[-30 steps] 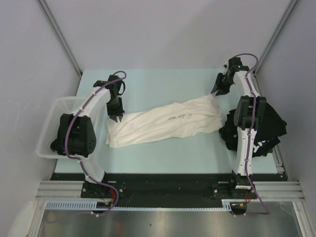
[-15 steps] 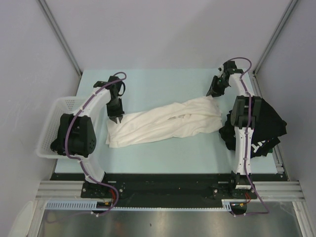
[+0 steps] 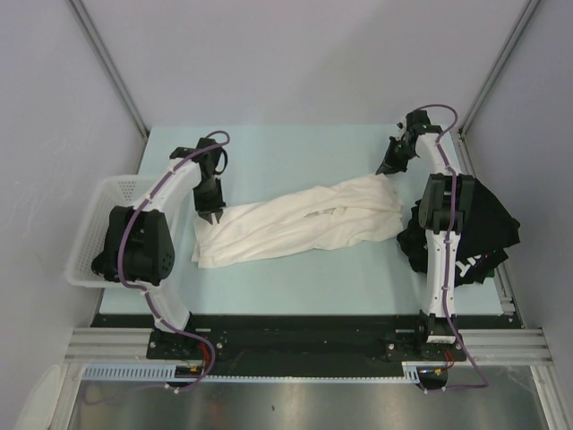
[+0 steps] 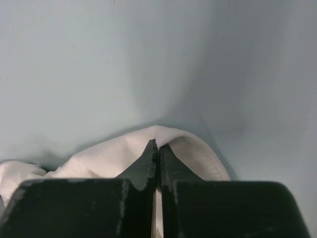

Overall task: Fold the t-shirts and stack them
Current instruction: Fold the other side of the tshirt into a rectangle

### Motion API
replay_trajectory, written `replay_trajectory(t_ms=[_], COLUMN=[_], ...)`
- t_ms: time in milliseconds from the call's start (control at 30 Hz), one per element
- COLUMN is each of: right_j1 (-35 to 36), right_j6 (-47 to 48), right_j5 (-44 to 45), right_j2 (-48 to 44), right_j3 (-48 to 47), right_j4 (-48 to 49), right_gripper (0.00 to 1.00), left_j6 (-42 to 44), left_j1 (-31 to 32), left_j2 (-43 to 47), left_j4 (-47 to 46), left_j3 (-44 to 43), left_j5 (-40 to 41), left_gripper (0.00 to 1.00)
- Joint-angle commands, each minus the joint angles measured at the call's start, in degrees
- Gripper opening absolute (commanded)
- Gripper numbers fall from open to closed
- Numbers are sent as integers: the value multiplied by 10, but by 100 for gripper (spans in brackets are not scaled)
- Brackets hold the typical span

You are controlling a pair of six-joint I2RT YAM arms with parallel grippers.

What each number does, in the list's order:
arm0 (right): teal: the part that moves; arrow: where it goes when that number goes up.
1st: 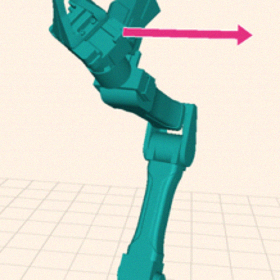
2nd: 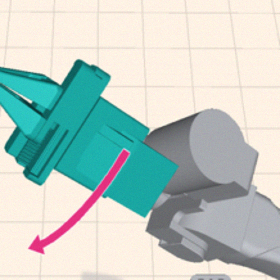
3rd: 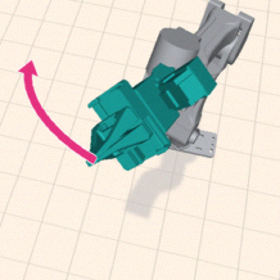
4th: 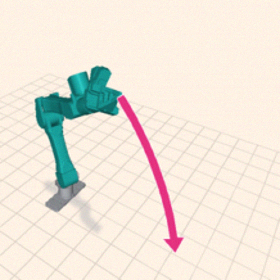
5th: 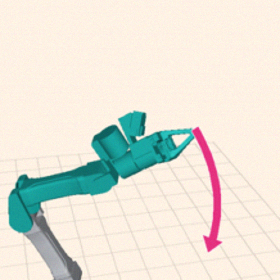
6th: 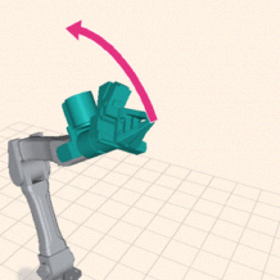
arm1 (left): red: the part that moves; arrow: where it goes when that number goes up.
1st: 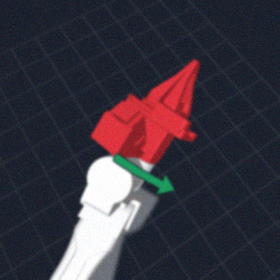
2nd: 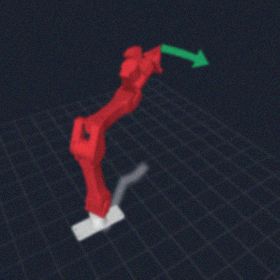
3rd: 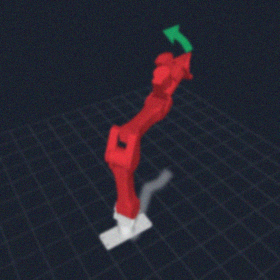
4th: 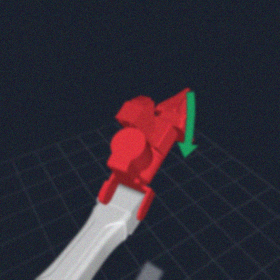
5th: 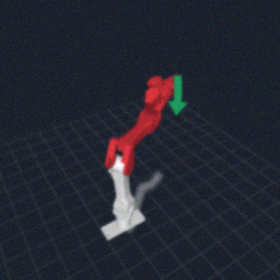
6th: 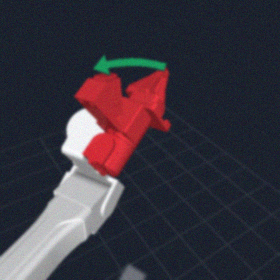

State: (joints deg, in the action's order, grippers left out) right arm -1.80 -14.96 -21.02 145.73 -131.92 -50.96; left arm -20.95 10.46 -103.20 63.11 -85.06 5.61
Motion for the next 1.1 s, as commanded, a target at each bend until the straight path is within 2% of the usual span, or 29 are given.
replay_trajectory(t_ms=[0,400,633,867,1067], right_j1=[-6,-19,-22,-30,-33], right_j6=[-1,10,28,45,72], right_j5=[-11,-42,-64,-48,-14], right_j2=[-53,-151,-201,-165,-108], right_j3=[-22,32,105,131,74], right_j4=[2,-41,-58,-54,-53], right_gripper=[0,0,0,0,0], left_j6=[-3,-8,-7,-6,-3], left_j1=[9,27,35,40,40], left_j2=[9,-12,-25,-26,-17], left_j4=[-4,-10,-4,-3,3], left_j3=[4,-15,-40,-44,-37], left_j5=[-6,-17,-24,-22,-14], left_gripper=[25,25,25,25,25])
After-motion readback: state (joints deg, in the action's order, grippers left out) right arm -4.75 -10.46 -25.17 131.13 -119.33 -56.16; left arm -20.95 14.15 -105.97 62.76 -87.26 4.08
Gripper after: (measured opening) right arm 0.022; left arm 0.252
